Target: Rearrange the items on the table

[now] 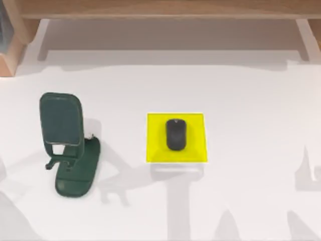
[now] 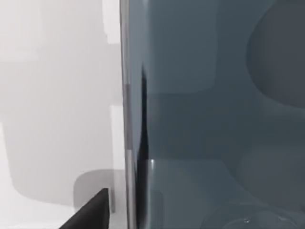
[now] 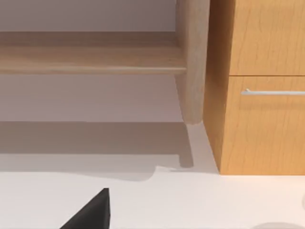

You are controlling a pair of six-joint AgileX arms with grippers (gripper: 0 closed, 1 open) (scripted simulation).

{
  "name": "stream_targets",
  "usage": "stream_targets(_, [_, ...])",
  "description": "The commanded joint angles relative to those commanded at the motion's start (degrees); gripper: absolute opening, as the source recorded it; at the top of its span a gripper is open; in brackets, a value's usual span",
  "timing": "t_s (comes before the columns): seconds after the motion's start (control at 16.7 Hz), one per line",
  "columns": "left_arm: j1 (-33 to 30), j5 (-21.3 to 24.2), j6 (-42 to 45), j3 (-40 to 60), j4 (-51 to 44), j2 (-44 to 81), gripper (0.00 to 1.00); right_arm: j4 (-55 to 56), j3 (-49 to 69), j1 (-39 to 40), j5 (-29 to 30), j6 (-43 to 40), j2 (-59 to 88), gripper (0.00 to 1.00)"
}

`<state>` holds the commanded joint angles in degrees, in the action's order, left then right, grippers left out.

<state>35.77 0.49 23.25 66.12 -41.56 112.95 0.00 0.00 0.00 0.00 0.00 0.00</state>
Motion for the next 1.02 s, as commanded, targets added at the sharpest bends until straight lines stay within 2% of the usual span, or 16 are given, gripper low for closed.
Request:
stream_targets(0.6, [0.0,0.0,0.0,0.0,0.0,0.0,0.02,0.0,0.0,0.0,0.0,0.0,0.0,1.0])
stream_targets(1.02, [0.0,0.0,0.0,0.0,0.0,0.0,0.0,0.0,0.0,0.0,0.0,0.0,0.0,1.0])
